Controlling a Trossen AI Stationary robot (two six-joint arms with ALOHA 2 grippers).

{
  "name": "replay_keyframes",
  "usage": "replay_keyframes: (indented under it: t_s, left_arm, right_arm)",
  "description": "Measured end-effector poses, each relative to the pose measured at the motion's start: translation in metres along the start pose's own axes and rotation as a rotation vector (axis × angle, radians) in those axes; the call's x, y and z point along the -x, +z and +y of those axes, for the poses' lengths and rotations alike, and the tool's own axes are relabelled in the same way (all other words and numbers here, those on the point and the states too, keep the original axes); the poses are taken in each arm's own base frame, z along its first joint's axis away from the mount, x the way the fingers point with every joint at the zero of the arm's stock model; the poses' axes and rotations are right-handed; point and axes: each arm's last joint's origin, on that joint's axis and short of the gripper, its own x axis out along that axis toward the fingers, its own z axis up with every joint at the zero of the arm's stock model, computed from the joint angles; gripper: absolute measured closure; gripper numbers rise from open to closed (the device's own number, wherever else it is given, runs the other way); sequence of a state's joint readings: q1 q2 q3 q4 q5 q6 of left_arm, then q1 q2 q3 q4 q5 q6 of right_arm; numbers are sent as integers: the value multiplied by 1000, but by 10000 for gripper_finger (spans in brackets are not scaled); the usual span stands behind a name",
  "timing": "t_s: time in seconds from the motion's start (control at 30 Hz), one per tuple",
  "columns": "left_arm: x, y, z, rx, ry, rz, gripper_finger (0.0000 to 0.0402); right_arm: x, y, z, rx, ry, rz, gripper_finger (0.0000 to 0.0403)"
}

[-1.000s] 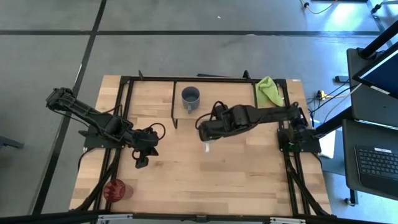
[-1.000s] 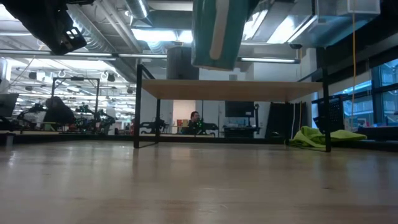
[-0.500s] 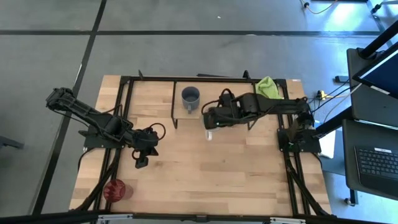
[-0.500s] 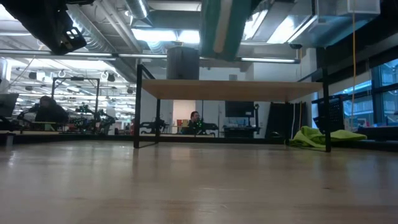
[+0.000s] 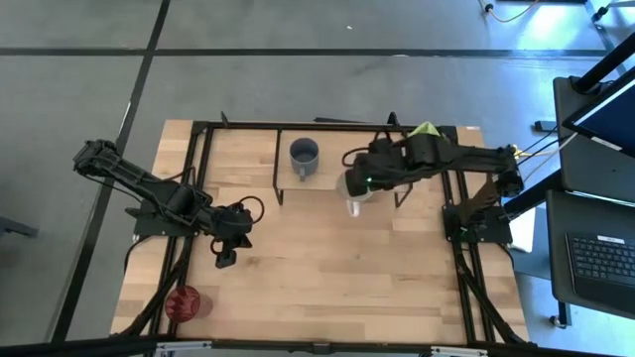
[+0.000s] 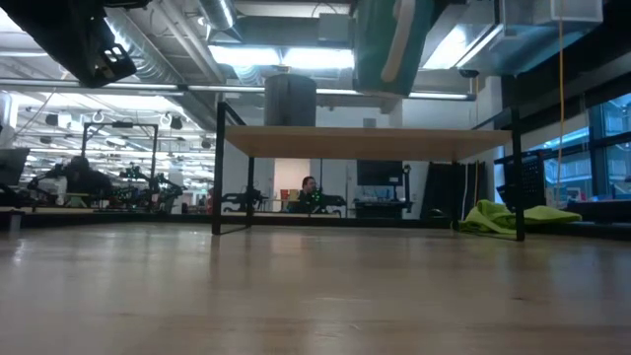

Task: Stack small to large cups/mugs on shelf
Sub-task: Put the green mug on the shelf

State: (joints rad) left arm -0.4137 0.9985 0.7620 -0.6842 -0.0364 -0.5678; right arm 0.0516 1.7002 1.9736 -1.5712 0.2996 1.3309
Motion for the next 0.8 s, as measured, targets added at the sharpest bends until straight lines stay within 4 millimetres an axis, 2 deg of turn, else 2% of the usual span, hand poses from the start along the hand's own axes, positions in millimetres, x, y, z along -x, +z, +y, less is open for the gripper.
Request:
replay_keyframes:
  t_s: [0.17, 0.43, 0.8]
  left_arm:
    - [0, 0, 0, 7, 0, 0, 400]
    - [0, 0, 0, 59, -1, 0, 400]
    - [0, 1, 1, 128, 10, -6, 400]
  right_arm:
    - [3, 16, -10, 0, 2, -20, 375]
    - [-5, 41, -20, 62, -18, 7, 375]
    - [-19, 66, -28, 89, -30, 71, 375]
